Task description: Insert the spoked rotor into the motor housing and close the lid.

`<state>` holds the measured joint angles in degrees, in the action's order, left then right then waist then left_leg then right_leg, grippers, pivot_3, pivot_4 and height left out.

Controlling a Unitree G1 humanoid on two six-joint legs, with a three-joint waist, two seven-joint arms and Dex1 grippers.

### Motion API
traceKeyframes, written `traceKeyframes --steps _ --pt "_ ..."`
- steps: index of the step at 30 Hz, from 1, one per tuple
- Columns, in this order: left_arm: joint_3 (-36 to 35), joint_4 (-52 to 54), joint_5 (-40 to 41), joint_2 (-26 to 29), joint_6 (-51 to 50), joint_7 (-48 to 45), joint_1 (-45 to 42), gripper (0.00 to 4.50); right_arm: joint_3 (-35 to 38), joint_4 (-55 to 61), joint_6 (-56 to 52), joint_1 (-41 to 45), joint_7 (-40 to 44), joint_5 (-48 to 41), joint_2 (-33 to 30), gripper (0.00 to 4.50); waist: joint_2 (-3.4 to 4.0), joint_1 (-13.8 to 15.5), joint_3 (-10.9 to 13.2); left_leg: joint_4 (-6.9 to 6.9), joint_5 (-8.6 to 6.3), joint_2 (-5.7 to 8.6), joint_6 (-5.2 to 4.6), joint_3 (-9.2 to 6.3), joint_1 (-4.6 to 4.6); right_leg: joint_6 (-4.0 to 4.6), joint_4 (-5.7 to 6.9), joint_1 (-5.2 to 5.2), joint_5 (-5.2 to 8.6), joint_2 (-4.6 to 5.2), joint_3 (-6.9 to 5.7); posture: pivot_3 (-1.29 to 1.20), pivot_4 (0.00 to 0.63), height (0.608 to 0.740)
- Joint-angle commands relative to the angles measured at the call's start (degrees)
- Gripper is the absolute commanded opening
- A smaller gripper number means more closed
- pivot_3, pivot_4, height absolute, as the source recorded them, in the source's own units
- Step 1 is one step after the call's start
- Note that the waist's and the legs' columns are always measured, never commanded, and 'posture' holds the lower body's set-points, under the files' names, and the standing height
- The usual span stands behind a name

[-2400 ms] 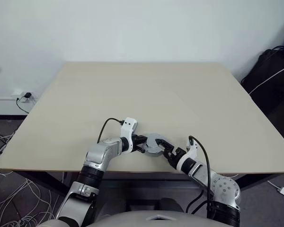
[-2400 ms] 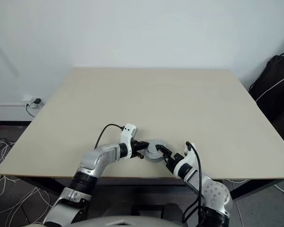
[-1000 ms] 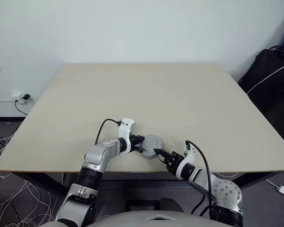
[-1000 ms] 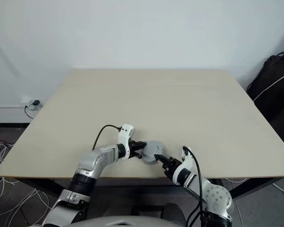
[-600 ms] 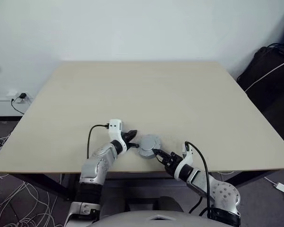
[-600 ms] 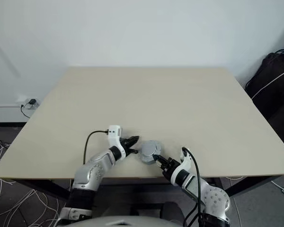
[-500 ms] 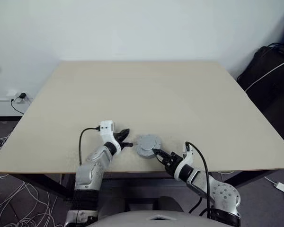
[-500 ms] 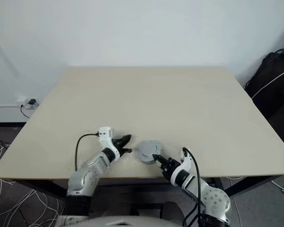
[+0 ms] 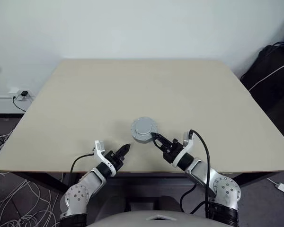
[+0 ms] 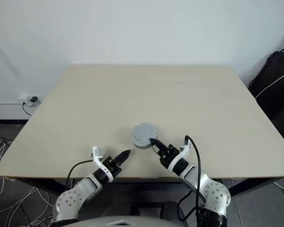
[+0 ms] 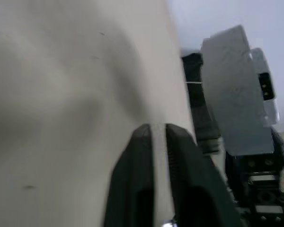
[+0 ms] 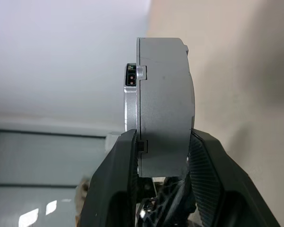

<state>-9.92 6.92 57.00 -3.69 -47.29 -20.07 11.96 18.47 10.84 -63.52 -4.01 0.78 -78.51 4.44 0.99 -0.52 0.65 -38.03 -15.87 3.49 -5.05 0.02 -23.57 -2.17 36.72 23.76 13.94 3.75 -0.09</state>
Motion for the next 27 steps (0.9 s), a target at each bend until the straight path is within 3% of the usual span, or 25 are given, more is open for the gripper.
traceKeyframes --steps 1,9,27 --pt "-1.4 2.8 9.4 -7.6 1.3 -0.7 1.4 1.93 -1.6 3.1 1.9 1.9 -0.2 -4.4 0.1 1.22 0.0 0.0 0.0 -0.01 0.0 0.0 0.0 0.0 0.0 0.0 0.0 0.0 0.0 0.0 0.0 0.0 0.0 0.74" --pt "1.4 3.7 18.6 -6.6 3.7 -0.4 3.1 4.46 -3.7 3.4 3.7 1.5 -1.8 -6.4 -1.9 1.22 0.0 0.0 0.0 -0.03 0.01 0.02 0.0 0.01 0.0 0.01 -0.02 -0.02 0.0 -0.01 0.0 0.0 0.0 0.74" --pt "6.4 1.5 22.3 -6.0 8.5 2.4 2.8 4.46 -9.0 4.0 4.0 0.4 -4.1 -10.6 -6.8 1.22 0.02 0.1 0.0 -0.16 0.05 0.02 0.01 0.02 0.07 0.03 0.06 -0.13 0.01 -0.04 0.0 0.0 0.0 0.74"
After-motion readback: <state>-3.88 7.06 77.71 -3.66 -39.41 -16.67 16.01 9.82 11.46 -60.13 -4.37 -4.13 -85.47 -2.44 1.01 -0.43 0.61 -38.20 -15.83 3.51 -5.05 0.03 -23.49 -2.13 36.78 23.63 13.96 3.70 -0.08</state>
